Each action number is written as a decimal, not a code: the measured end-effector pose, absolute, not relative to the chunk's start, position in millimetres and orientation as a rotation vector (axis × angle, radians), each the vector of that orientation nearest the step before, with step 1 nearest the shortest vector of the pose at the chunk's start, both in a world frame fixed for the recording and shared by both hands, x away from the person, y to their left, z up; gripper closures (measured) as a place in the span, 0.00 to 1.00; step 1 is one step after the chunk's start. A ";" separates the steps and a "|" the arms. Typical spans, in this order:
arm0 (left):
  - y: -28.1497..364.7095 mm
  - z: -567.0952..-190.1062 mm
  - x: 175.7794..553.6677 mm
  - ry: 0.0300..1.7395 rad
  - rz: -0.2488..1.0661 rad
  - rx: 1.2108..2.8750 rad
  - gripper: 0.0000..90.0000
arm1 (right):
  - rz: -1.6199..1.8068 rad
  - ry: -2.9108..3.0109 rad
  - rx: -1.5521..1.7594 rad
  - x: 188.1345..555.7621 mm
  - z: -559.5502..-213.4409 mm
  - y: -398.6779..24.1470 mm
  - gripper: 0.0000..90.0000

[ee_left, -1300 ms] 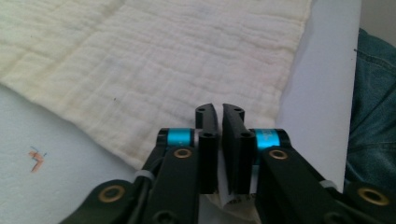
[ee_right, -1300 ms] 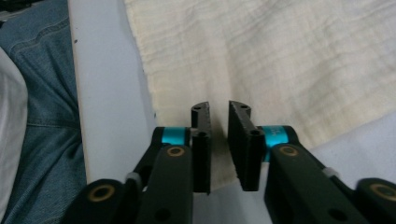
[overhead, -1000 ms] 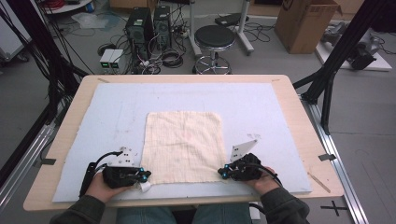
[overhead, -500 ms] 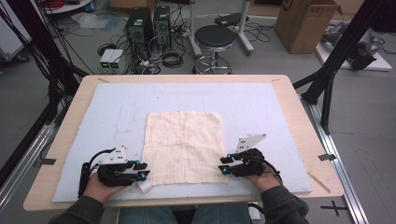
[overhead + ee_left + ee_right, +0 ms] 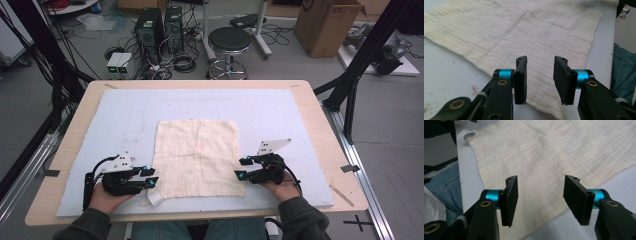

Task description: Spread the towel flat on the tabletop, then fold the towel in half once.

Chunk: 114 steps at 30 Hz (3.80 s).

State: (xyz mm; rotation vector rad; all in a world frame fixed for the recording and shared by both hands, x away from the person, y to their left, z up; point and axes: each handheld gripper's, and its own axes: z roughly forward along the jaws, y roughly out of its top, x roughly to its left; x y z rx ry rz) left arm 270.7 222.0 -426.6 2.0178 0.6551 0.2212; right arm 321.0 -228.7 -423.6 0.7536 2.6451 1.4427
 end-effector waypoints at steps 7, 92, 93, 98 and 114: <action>222.6 -425.5 272.0 0.678 0.237 1.994 0.69 | 1.465 2.612 0.785 323.8 -421.2 -230.0 0.42; 208.7 -443.1 447.9 1.334 0.430 1.864 0.60 | 1.105 2.516 1.223 496.6 -430.2 -204.7 0.67; 209.3 -443.7 448.1 1.332 0.431 1.861 0.60 | 1.100 2.520 1.227 496.7 -431.5 -203.5 0.67; 204.7 -444.3 447.9 1.311 0.461 1.877 0.70 | 1.098 2.519 1.209 497.4 -436.1 -197.9 0.78; 209.5 -431.7 444.4 1.275 0.433 1.796 0.97 | 1.149 2.492 1.154 494.6 -412.2 -203.4 0.96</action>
